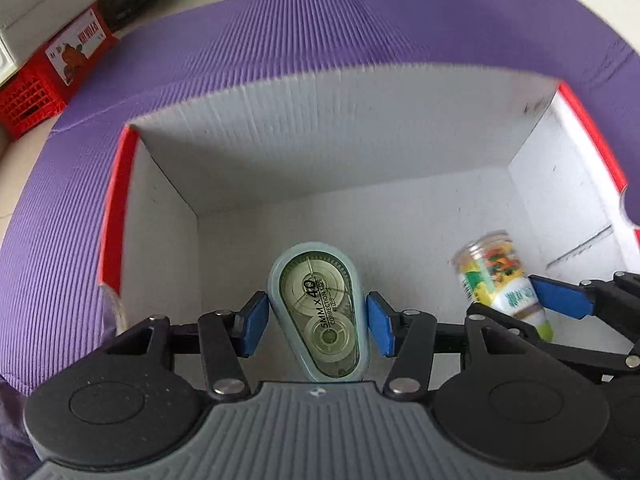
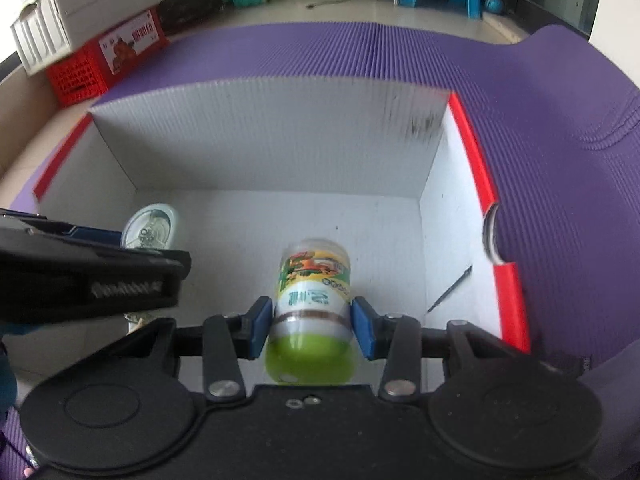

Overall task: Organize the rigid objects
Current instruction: 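Carry the correction tape and vitamin jar into the red shoebox with both tools, then open both tools to release the items in the box and withdraw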

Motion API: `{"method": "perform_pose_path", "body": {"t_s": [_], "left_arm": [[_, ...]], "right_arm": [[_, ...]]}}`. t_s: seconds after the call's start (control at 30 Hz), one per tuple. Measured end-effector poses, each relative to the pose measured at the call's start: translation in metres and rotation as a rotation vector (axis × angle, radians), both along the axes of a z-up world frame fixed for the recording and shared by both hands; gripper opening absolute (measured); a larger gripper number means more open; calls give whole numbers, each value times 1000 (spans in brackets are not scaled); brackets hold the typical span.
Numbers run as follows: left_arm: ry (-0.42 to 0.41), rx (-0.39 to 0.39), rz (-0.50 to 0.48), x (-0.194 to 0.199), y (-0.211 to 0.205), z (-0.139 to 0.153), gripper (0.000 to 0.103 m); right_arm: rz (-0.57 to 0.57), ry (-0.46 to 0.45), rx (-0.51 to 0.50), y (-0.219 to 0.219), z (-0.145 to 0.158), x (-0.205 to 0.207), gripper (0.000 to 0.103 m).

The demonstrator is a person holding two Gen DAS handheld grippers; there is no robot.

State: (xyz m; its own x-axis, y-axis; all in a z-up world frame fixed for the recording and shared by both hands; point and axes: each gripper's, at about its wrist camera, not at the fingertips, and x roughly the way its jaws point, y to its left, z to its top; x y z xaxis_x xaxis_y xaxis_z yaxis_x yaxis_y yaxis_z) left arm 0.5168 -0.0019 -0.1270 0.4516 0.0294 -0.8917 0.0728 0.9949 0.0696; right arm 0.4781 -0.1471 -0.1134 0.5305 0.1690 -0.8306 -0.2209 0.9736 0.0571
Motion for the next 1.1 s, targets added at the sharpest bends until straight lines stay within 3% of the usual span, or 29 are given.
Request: {"method": "perform_pose_path", "body": {"t_s": [0.2,0.33,0.7,1.1], "left_arm": [[146,-12,18,10,2,-14,53],[180,-20,36,18,11,-18,53],[50,-78,45,-22,17,20,54],[-119,-111,43,-111,22,103,54]], "right_arm": [[5,30,-14,-1,-3,2,42],[7,42,-5,-3,1,5,43],[19,-30,40,-21,35,-22,56],[39,-162,98,-31,102,-85,65]]}}
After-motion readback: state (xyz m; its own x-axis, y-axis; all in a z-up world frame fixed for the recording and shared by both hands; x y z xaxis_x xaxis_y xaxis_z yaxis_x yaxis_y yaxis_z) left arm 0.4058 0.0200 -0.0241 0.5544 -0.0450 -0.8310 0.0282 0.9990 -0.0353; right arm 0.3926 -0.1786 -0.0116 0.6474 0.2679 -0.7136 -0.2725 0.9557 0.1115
